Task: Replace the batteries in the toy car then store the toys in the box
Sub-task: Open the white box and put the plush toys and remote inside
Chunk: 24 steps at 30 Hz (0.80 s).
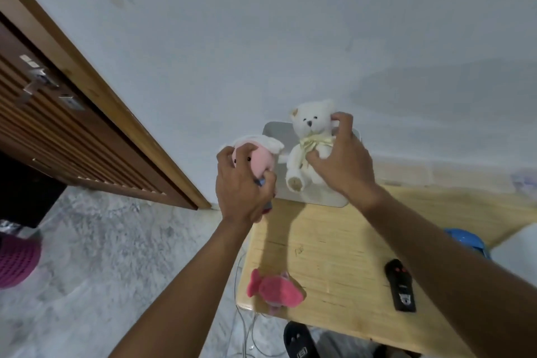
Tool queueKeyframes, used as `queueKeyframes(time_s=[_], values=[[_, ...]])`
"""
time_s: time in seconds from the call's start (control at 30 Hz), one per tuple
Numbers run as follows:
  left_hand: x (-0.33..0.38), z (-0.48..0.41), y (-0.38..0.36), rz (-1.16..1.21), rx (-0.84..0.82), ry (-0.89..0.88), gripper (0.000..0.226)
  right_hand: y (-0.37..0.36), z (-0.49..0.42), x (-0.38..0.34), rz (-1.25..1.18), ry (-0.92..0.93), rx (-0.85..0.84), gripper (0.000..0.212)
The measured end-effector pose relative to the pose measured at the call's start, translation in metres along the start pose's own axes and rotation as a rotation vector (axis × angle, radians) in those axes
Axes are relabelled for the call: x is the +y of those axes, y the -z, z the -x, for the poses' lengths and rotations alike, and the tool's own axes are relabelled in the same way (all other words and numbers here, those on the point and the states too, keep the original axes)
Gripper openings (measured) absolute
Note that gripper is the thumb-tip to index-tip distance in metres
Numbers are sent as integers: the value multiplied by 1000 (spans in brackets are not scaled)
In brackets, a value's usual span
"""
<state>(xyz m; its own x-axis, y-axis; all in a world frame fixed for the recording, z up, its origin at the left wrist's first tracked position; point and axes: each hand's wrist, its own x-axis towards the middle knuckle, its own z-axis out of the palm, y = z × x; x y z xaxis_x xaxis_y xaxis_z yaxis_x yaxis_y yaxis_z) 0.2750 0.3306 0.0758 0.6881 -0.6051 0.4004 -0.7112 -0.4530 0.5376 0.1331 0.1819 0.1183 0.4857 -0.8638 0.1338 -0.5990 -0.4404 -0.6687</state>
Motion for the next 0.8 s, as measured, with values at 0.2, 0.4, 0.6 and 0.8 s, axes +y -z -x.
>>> queueKeyframes(time_s=[0.2,0.4,0.6,0.8], values=[[15,-62,-19,49,-103,-95,55,-16,-52,16,186,-51,-130,67],[18,-79,-71,38,-315,-34,54,-45,-69,42,225,-73,-216,64],[5,-67,-90,-51,-480,52,47,-65,-65,71,248,-93,-269,48],[12,-59,-78,-7,-457,-18,39,-50,-47,68,233,11,-103,29]])
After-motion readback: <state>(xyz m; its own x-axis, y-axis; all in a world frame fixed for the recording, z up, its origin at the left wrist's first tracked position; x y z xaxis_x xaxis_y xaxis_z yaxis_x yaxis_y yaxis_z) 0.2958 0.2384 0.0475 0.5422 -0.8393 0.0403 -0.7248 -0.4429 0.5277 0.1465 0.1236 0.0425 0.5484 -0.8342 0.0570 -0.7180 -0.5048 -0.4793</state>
